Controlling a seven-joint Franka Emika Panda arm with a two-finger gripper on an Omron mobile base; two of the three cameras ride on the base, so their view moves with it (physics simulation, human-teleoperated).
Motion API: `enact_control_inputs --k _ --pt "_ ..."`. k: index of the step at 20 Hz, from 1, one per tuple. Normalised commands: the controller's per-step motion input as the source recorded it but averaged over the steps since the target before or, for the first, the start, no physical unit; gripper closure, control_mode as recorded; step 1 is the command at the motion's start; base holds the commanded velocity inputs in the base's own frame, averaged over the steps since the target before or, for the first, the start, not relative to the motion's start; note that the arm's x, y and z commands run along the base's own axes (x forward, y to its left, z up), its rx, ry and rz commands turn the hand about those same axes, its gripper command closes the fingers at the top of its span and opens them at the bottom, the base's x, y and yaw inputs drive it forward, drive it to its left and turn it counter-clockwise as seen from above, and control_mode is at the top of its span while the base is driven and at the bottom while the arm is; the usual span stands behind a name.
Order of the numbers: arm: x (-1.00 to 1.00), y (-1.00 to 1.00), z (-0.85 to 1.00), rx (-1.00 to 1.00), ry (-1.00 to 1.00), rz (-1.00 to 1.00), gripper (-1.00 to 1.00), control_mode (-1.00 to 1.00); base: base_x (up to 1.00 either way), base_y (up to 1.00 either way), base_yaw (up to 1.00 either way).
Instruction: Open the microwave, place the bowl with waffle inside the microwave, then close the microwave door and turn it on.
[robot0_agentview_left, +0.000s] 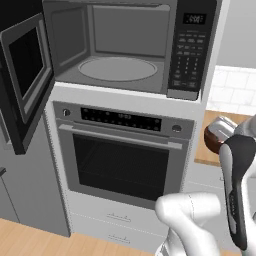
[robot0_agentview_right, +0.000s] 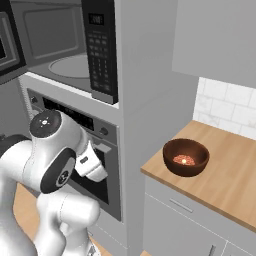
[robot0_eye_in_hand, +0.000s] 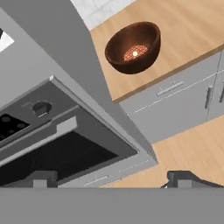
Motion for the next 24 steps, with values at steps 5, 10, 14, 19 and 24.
enact_control_inputs --k 5,10,14,19,24 --pt "-0.04 -1.0 -0.11 0.0 0.0 -0.21 -1.0 -1.0 0.0 0.0 0.0" --pt "0.0 -0.92 -0.12 0.06 0.0 -0.21 -1.0 -1.0 0.0 0.0 0.0" --pt "0.02 -0.79 -0.15 0.14 0.0 -0.04 -1.0 -1.0 0.0 0.0 0.0" --pt "0.3 -0.75 0.0 0.26 -0.03 0.01 -1.0 -1.0 0.0 0.0 0.0" --pt "0.66 -0.36 0.0 0.12 0.01 0.04 -1.0 -1.0 0.0 0.0 0.0"
